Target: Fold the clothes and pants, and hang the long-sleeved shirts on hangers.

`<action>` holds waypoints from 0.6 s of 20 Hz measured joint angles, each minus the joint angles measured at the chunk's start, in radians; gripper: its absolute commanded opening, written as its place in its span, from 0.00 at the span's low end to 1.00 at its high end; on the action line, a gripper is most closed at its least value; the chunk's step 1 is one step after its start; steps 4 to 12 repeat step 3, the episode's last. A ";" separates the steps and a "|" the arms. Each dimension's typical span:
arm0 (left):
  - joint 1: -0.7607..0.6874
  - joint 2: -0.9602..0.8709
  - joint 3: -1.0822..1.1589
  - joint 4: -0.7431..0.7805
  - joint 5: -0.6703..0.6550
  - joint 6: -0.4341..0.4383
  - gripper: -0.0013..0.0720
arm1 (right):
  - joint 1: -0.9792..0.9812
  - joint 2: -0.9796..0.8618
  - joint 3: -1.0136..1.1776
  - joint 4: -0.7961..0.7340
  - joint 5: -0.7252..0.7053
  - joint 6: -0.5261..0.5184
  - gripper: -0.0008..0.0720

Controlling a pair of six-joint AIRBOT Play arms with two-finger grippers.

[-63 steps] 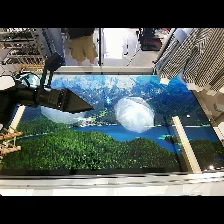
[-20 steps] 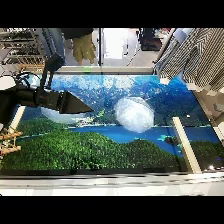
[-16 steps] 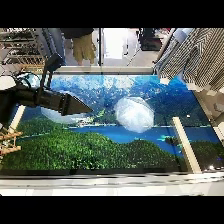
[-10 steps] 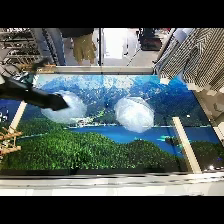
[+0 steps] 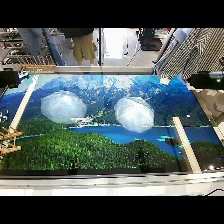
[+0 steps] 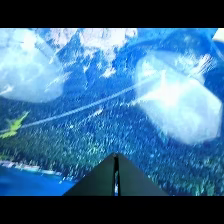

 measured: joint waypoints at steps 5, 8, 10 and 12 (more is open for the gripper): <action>0.000 0.000 0.001 0.021 0.013 -0.011 0.65 | 0.022 -0.004 -0.005 -0.028 -0.076 -0.008 0.04; 0.000 0.000 0.001 0.021 0.013 -0.011 0.65 | 0.022 -0.004 -0.005 -0.028 -0.076 -0.008 0.04; 0.000 0.000 0.001 0.021 0.013 -0.011 0.65 | 0.022 -0.004 -0.005 -0.028 -0.076 -0.008 0.04; 0.000 0.000 0.001 0.021 0.013 -0.011 0.65 | 0.022 -0.004 -0.005 -0.028 -0.076 -0.008 0.04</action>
